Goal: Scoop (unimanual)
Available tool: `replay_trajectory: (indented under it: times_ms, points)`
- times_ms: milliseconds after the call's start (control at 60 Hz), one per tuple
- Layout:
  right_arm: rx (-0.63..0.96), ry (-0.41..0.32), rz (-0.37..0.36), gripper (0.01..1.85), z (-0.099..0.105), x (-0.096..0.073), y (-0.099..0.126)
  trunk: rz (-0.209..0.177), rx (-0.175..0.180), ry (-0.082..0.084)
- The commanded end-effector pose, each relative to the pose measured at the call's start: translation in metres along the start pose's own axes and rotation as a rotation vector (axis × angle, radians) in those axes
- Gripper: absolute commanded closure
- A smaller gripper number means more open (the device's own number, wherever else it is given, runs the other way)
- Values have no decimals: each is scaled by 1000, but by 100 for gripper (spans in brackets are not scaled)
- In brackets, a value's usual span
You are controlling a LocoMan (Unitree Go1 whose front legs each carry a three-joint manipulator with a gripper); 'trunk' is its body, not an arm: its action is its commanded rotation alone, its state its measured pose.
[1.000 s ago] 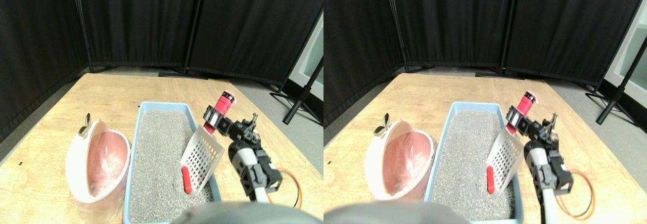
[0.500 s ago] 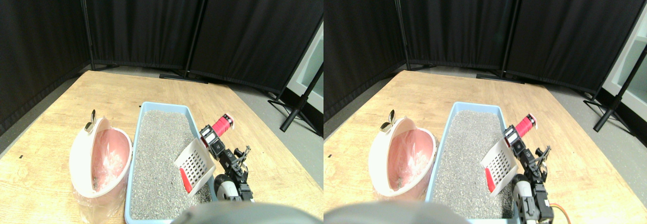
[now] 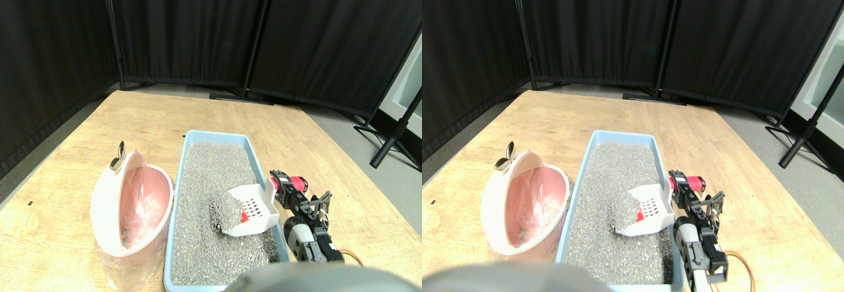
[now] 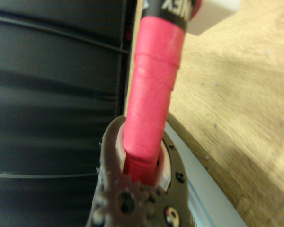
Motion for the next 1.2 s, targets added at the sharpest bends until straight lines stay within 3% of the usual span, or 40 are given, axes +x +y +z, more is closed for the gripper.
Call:
replay_trajectory:
  times_ms: [17,333,500,717,1067,1200]
  points:
    - [54,-175,78,181,23,1,-3,10,-17,7]
    - [100,-289,127,181,36,-7,-10,12,-10,-2]
    - [216,-316,172,181,51,-13,-3,21,-17,-5]
    - [338,-299,147,181,53,-13,10,53,-31,-10]
    - [473,-266,173,181,51,-3,32,83,-49,-17]
    - [570,-227,136,181,49,4,38,98,-60,-19]
